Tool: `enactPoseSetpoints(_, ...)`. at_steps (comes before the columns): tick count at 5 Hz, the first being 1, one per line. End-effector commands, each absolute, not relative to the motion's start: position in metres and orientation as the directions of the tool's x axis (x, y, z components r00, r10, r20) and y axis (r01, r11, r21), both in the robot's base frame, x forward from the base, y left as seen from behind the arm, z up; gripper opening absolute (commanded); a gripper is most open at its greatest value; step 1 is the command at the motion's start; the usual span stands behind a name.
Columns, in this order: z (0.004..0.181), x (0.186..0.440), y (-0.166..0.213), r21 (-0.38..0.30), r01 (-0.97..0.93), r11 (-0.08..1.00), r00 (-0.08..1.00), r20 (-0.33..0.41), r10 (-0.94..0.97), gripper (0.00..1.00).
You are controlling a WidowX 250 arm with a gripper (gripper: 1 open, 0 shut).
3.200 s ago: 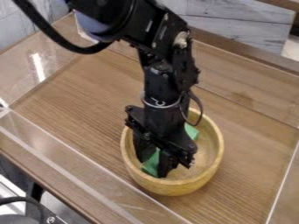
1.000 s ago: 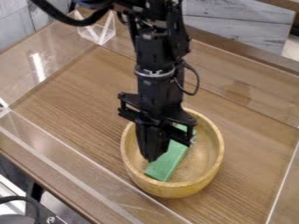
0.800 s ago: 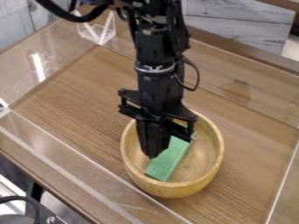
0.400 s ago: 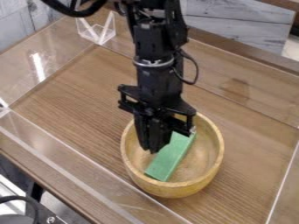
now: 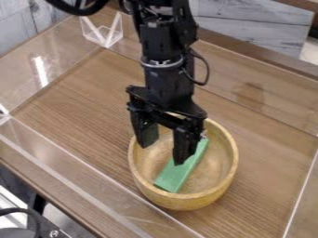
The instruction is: Remove the green block from inside the brown bowl and put it on the table
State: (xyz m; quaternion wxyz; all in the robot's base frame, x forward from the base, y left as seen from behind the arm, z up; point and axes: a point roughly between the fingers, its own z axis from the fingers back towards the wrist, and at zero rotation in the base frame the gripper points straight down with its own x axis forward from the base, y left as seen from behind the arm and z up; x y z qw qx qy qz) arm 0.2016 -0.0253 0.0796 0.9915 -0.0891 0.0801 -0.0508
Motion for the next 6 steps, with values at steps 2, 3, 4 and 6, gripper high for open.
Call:
enactPoseSetpoints(2, 0.073, 0.210, -0.021, -0.182, 0.117, 0.976, 0.988, -0.082, -0.134, 1.00)
enactPoseSetpoints(3, 0.065, 0.211, -0.022, -0.182, 0.131, 0.975, 0.987, -0.071, -0.146, 1.00)
enactPoseSetpoints(4, 0.057, 0.212, -0.021, -0.183, 0.142, 0.973, 0.986, -0.063, -0.156, 1.00)
enactPoseSetpoints(6, 0.042, 0.214, -0.020, -0.184, 0.155, 0.971, 0.985, -0.051, -0.166, 1.00)
